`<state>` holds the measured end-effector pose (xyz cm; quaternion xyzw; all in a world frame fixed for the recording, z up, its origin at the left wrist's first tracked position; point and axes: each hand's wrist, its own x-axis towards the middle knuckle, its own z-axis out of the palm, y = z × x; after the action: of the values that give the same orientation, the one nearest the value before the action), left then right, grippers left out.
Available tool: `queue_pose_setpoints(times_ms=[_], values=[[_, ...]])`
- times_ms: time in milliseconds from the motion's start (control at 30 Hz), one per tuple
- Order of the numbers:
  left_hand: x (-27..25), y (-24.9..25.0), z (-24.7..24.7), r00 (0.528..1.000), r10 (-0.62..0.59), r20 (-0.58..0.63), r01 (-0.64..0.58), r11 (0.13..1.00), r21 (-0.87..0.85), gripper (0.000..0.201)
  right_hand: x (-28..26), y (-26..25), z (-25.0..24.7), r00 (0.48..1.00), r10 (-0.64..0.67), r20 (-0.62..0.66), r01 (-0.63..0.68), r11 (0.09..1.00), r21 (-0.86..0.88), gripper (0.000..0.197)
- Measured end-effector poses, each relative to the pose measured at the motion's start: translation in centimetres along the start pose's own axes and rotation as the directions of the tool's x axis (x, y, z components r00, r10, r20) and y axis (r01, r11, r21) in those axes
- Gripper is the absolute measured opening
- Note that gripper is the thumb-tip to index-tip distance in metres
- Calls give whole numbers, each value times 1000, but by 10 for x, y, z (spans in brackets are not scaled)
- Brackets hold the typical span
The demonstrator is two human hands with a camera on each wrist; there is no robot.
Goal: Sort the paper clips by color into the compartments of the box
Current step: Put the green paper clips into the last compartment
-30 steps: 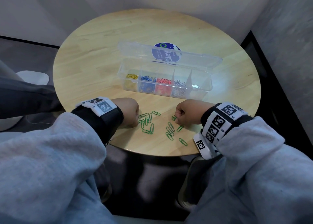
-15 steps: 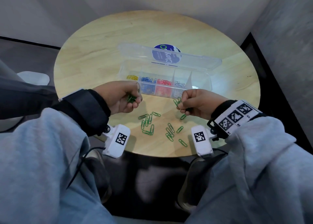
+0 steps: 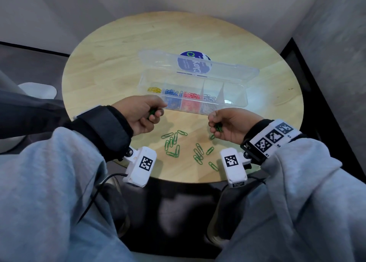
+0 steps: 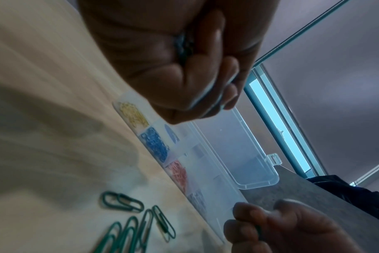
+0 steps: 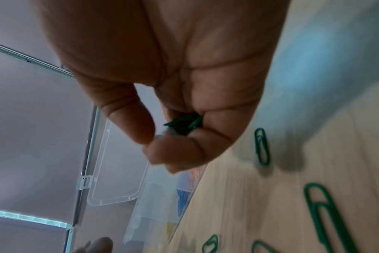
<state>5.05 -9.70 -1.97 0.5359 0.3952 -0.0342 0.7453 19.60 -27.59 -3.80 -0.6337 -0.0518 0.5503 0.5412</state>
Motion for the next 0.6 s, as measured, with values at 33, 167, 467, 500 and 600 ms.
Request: queue_pose_setpoints(times_ms=[33, 167, 467, 500, 600], values=[[2, -1, 0, 1000, -18, -18, 18, 1000, 3, 28, -1, -1, 1, 1000, -3, -9, 3, 1000, -7, 24], [3, -6, 0, 990, -122, -76, 121, 992, -14, 21, -1, -1, -3, 991, -30, -130, -11, 953, -301, 20], [-3, -14, 15, 994, 39, -102, 53, 648, 760, 12, -7, 0, -7, 955, -233, -184, -124, 250, -960, 24], [-5, -14, 18, 991, 89, -104, 42, 523, 851, 14, -6, 1, -6, 959, -218, -182, -131, 232, -964, 25], [-8, -15, 28, 983, 160, -86, 44, 249, 968, 34, -6, 6, -1, 967, -176, -184, -155, 163, -974, 29]])
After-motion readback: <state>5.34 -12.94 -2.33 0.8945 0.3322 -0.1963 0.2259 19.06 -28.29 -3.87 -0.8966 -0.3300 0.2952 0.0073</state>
